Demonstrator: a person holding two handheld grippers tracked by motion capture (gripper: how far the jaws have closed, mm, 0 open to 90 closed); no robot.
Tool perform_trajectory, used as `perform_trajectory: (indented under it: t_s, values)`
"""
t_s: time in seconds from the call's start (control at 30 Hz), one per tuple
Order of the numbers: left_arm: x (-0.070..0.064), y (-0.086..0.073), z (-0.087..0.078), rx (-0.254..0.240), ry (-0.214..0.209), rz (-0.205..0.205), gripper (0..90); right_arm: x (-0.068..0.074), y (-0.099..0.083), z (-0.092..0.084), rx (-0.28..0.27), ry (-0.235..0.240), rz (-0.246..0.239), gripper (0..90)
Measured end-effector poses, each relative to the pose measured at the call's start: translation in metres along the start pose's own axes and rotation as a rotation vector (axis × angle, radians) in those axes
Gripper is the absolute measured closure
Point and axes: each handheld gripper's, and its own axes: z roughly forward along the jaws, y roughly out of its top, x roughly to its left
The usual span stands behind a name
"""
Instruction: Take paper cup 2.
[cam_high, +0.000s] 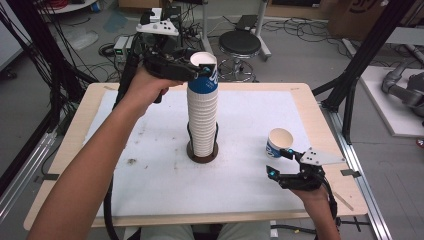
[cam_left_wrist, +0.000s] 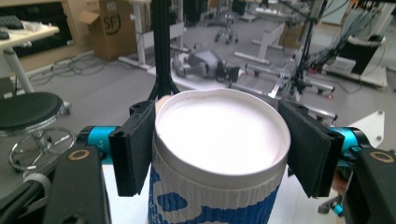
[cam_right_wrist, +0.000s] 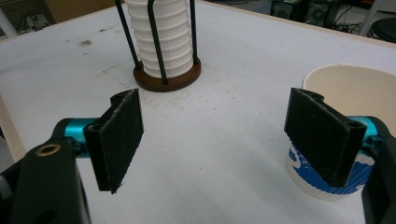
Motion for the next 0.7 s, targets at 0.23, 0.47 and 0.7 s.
perform_trajectory:
  t_s: [0.23, 0.47, 0.7]
  values:
    - [-0.002, 0.011, -0.008, -0.037, -0.004, 0.0, 31.1, 0.001, 0.0, 0.0, 0.0, 0.003, 0.002, 20.0]
    - [-0.006, 0.026, -0.017, -0.085, -0.008, -0.001, 31.1, 0.001, 0.001, 0.0, -0.002, 0.008, 0.006, 20.0]
    - [-0.01, 0.044, -0.032, -0.14, -0.018, -0.007, 31.1, 0.001, 0.001, 0.0, -0.001, 0.011, 0.008, 20.0]
